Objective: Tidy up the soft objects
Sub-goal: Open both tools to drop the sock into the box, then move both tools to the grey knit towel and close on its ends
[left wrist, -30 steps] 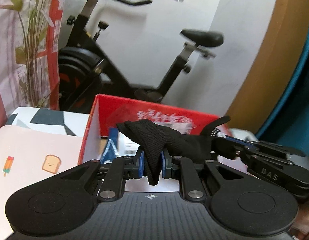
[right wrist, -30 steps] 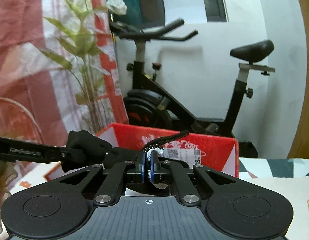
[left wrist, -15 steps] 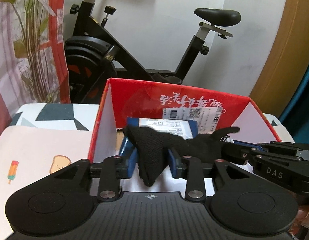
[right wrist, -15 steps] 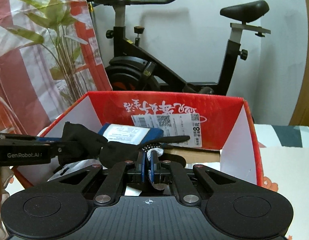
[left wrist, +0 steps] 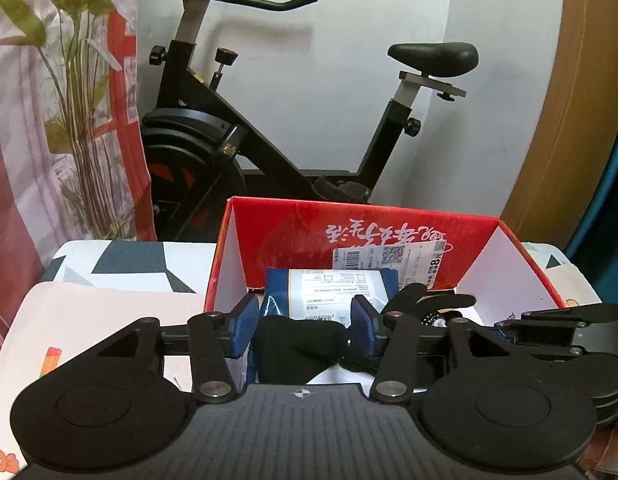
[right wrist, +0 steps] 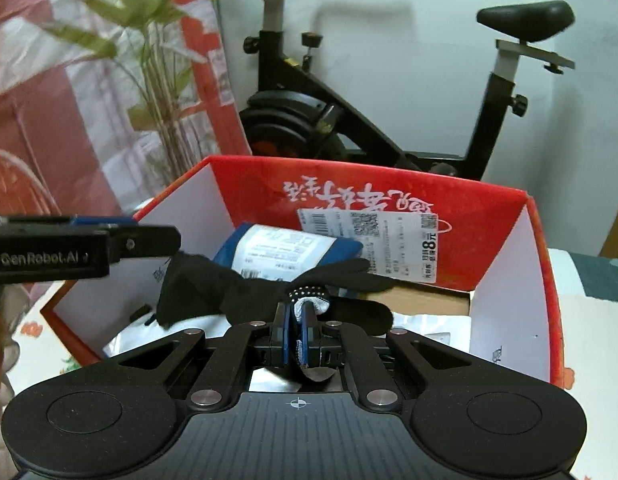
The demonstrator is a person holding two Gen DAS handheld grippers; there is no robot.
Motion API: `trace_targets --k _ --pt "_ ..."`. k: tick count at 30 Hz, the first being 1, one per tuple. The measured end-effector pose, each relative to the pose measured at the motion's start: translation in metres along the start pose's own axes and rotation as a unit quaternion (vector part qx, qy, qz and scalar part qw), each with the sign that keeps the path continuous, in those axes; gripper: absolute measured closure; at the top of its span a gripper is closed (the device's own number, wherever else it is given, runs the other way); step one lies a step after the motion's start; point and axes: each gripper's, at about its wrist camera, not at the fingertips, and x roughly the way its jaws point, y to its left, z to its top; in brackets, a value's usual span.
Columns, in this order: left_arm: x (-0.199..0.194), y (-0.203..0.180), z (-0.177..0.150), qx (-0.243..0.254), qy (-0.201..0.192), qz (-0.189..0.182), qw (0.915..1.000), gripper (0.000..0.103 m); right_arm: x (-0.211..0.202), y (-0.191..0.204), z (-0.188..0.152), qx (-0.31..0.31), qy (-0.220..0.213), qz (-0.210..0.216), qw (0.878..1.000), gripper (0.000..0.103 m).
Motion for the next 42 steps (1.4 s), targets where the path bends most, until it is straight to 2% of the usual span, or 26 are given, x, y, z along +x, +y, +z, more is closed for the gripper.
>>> trace_targets --k 2,8,10,12,13,15,17,18,20,21,30,37,39,41,42 --pt "-0.003 -0.001 0.000 0.004 -0.002 0.001 1.0000 0.049 -0.003 -0.001 0.000 0.007 -0.004 -0.007 1.000 0.095" --pt "-0.020 0.000 -0.004 0.010 -0.012 0.004 0.9999 0.043 -0.029 -0.003 -0.005 -0.008 -0.038 -0.036 0.999 0.075" --pt "-0.028 0.001 -0.007 0.009 -0.017 0.003 0.9998 0.043 -0.041 -0.005 -0.008 -0.012 -0.050 -0.040 0.998 0.063" --pt "-0.035 0.002 -0.011 0.009 -0.022 0.001 0.9997 0.042 -0.051 -0.006 -0.012 -0.012 -0.058 -0.041 0.997 0.041" --pt "-0.039 0.002 -0.013 0.008 -0.023 0.002 0.9997 0.040 -0.056 -0.006 -0.014 -0.013 -0.061 -0.041 0.997 0.037" --pt "-0.047 0.004 -0.019 0.004 -0.024 0.002 0.9997 0.036 -0.066 -0.005 -0.018 -0.014 -0.068 -0.041 0.997 0.018" --pt "-0.056 0.007 -0.027 -0.003 -0.024 0.004 0.9997 0.027 -0.077 -0.004 -0.024 -0.013 -0.078 -0.038 0.996 0.003" --pt "-0.060 0.008 -0.031 -0.005 -0.024 0.005 0.9997 0.024 -0.083 -0.003 -0.028 -0.014 -0.086 -0.038 0.996 0.001" --pt "-0.069 0.010 -0.039 -0.007 -0.025 0.013 0.9996 0.011 -0.093 0.002 -0.034 -0.026 -0.097 -0.045 0.994 0.000" --pt "-0.073 0.011 -0.043 -0.010 -0.023 0.019 0.9995 0.010 -0.098 0.005 -0.038 -0.031 -0.104 -0.048 0.993 0.000" --pt "-0.102 0.011 -0.089 -0.036 -0.013 0.015 0.9992 0.010 -0.130 0.006 -0.079 -0.001 -0.148 -0.036 0.988 0.000" --pt "-0.106 0.003 -0.128 -0.072 0.006 -0.004 0.9974 0.021 -0.140 0.005 -0.112 0.007 -0.143 -0.042 0.989 0.000" --pt "-0.102 0.000 -0.136 -0.076 0.014 -0.006 0.9970 0.030 -0.136 0.004 -0.119 0.009 -0.133 -0.045 0.990 0.001" --pt "-0.097 -0.001 -0.142 -0.087 0.025 -0.015 0.9958 0.045 -0.131 0.001 -0.128 0.014 -0.118 -0.046 0.992 0.001" --pt "-0.095 -0.002 -0.144 -0.090 0.030 -0.021 0.9952 0.048 -0.128 -0.001 -0.133 0.019 -0.111 -0.046 0.993 0.001"
